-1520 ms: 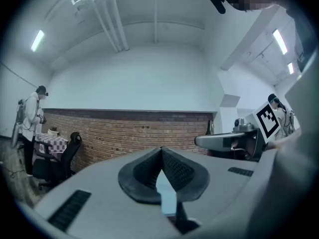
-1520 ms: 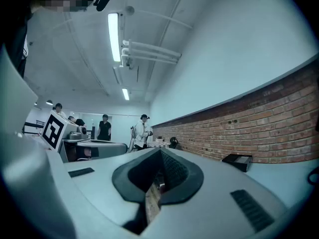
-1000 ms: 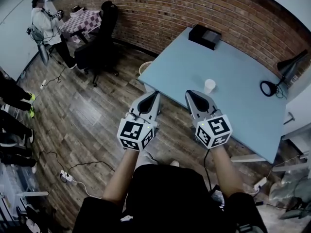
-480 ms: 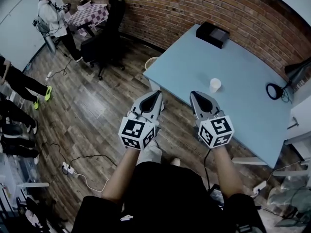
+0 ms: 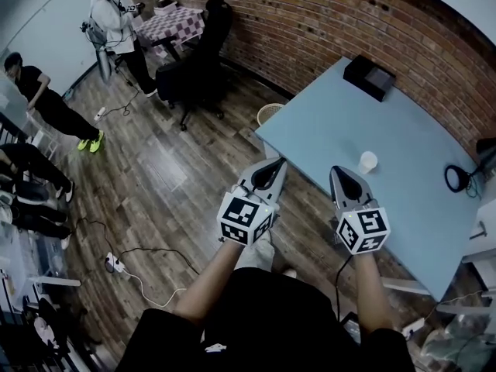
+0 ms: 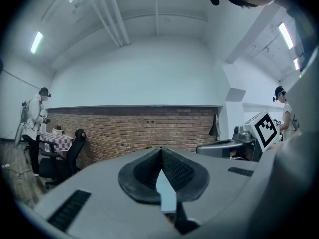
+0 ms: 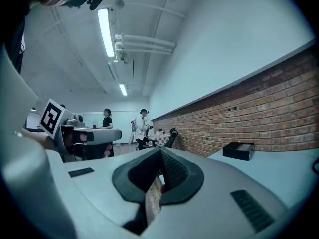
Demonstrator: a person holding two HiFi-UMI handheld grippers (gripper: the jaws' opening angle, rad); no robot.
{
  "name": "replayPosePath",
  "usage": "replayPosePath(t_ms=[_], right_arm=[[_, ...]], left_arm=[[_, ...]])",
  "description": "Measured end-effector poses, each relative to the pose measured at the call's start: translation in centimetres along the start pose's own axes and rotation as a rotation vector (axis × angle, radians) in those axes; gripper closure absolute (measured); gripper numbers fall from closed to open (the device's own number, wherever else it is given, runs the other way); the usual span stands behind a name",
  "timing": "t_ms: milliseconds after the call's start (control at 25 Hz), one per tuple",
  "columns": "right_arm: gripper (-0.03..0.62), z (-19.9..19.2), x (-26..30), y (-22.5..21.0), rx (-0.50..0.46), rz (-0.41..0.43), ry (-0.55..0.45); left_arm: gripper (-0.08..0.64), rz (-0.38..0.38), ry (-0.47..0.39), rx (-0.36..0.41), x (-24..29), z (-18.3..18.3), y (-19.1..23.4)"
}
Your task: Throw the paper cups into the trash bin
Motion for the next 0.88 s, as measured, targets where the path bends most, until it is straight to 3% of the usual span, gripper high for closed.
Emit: replayPosePath(t_ms=[400, 880], right_arm=[[0.597, 1.5, 5.1, -1.8, -0.021, -0.035, 0.042], [0.597, 3.3, 11.0, -6.1, 0.015, -0.125, 0.084]], left_arm=[[0.558, -0.020, -0.005, -0.027, 3.8, 0.9, 5.0], [0.558, -0.107, 0.029, -0.042, 11.6, 2.2, 10.6]])
Point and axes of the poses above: the fingertips, and each gripper's own axes: x forward along the fingers, y to its left, z out of its top, the point moved 4 cm from there along -x, backward along the fingers, and after that the axes turned 14 degrees about y, right-handed, at the moved point
